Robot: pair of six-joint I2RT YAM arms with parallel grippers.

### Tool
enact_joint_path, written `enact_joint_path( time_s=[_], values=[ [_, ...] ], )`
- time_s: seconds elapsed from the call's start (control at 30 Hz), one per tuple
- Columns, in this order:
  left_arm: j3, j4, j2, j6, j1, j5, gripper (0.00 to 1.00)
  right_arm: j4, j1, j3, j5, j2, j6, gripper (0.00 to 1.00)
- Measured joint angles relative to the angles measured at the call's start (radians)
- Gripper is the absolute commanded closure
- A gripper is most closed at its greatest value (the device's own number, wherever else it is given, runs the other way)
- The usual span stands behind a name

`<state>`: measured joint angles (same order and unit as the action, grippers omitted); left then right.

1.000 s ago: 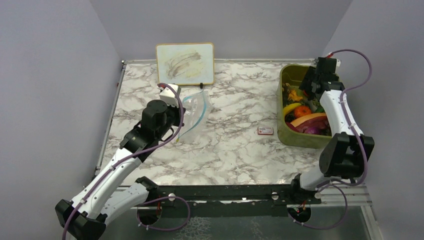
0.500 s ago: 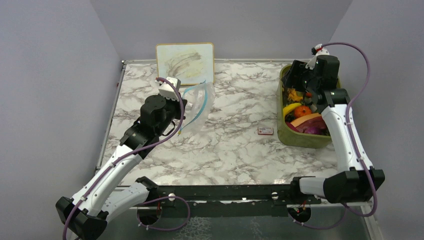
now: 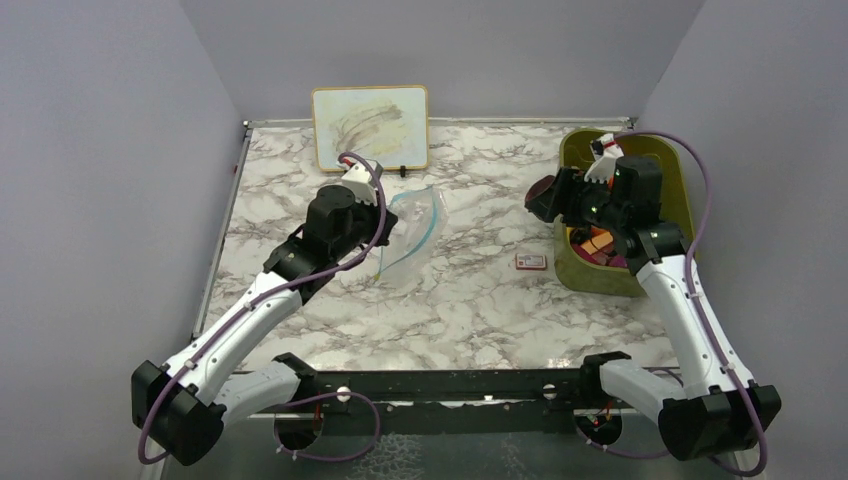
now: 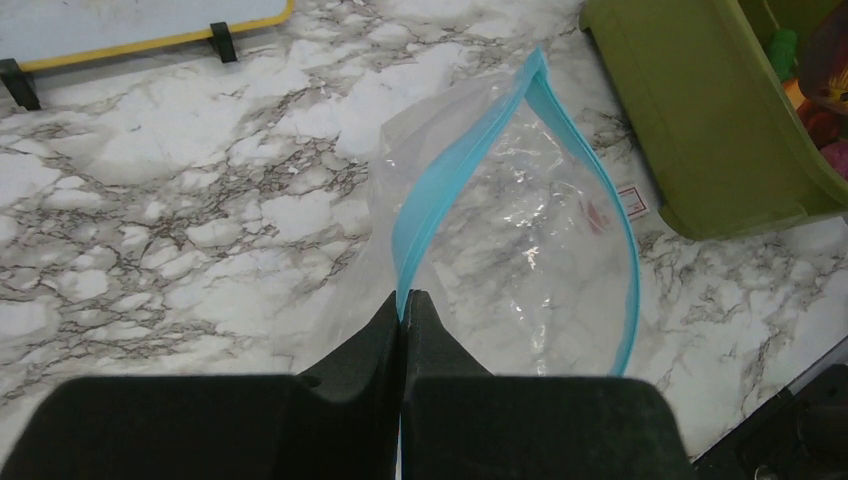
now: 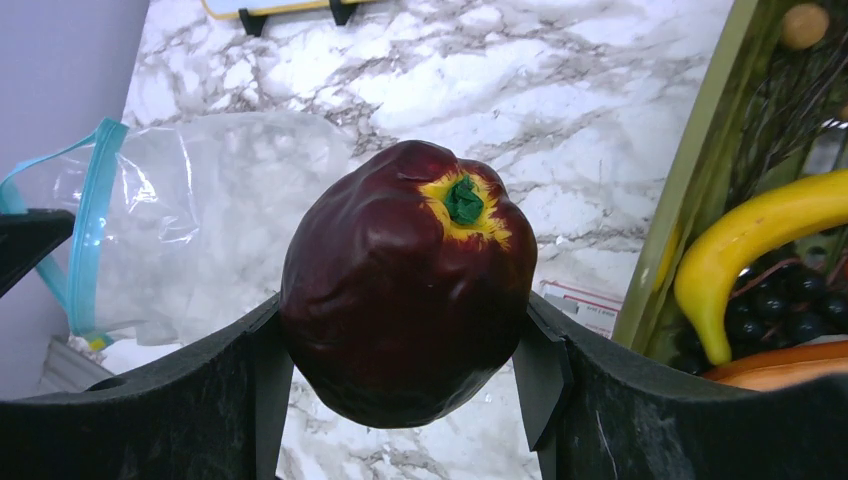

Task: Place the food in the zip-top bag and seal the zipper
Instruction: Pick up the fake fruit from the bin, then place the fake fruit in the zipper food storage bag.

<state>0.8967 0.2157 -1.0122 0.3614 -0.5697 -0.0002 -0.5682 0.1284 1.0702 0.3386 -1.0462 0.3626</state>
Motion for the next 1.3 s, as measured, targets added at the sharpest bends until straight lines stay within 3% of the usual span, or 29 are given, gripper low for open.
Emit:
enact_joint_path(
  time_s=[0.53, 0.97, 1.3],
  values=[
    [-0.082, -0.023, -0.04, 0.085, 0.0, 0.061, 1.0, 0.097, 0.221, -0.017, 0.095, 0.011, 0.136, 0.44],
    [0.011, 0.079, 0.003, -0.034, 0.0, -0.133, 1.0, 0.278, 0.481, 0.029, 0.094, -0.15, 0.294, 0.44],
    [-0.062, 0.069, 0.045, -0.069, 0.0, -0.156, 1.0, 0.423, 0.579, 0.084, 0.091, -0.248, 0.408, 0.44]
  ],
)
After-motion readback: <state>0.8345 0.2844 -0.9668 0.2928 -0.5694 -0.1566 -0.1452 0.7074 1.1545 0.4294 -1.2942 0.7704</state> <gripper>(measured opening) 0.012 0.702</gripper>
